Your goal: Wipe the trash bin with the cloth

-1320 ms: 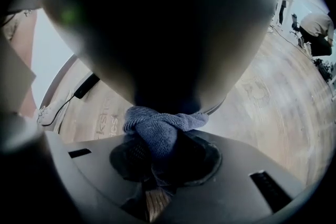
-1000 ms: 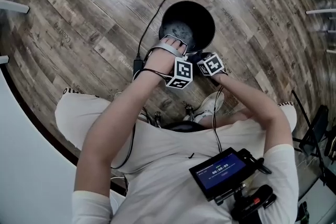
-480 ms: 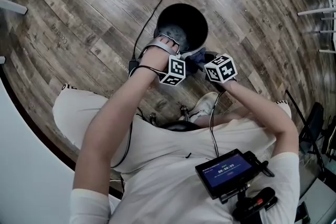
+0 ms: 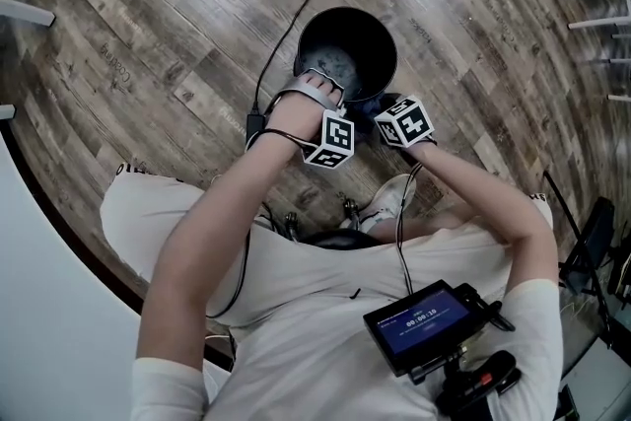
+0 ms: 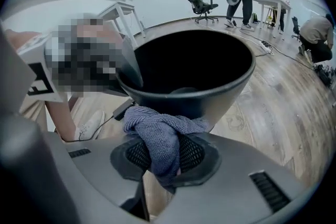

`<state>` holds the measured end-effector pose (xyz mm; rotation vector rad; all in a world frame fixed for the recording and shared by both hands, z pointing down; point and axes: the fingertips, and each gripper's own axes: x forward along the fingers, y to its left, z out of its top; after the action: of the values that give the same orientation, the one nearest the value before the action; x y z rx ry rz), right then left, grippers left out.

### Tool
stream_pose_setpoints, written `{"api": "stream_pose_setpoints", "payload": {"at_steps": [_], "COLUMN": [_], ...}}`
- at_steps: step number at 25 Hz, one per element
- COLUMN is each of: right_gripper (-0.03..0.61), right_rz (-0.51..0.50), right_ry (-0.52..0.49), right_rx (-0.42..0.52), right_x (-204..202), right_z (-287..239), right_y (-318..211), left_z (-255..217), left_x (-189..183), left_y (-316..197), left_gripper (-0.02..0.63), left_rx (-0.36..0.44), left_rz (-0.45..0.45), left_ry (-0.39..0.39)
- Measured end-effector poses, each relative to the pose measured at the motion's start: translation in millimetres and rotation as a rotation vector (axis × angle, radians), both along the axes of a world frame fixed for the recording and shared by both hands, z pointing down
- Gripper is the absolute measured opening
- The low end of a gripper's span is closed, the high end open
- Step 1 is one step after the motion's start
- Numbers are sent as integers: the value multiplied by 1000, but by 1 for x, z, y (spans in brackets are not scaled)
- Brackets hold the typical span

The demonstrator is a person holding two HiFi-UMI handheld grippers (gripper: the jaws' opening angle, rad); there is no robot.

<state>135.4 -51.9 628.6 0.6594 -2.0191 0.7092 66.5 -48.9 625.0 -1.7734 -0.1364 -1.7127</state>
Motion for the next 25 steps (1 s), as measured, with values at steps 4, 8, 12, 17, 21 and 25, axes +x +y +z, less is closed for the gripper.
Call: {"api": "stream_pose_setpoints", "payload": {"at_steps": [4, 8, 12, 17, 21, 25], "right_gripper": [95, 95, 95, 95, 94, 95], "right_rz": [0, 1, 17, 3, 51, 83], "right_ry": [40, 70, 117, 186, 186, 156], "right_rx": [-13, -21, -21, -12, -56, -121], "right_x": [6, 8, 11, 13, 16, 20], "right_z": [46, 89, 132, 170, 169, 146], "right_y": [-4, -11, -13, -18, -14, -1], "left_z": [0, -1, -1, -1, 1, 2], "left_x": [4, 9, 10, 13, 13, 14], "left_y": [0, -3, -2, -4, -5, -2], "left_gripper": [106, 106, 106, 107, 109, 133], "left_rx": [-5, -7, -16, -19, -13, -43], "left_rz": [1, 7, 10, 12, 3, -48], "left_ry": [7, 15, 20, 25, 27, 68]}}
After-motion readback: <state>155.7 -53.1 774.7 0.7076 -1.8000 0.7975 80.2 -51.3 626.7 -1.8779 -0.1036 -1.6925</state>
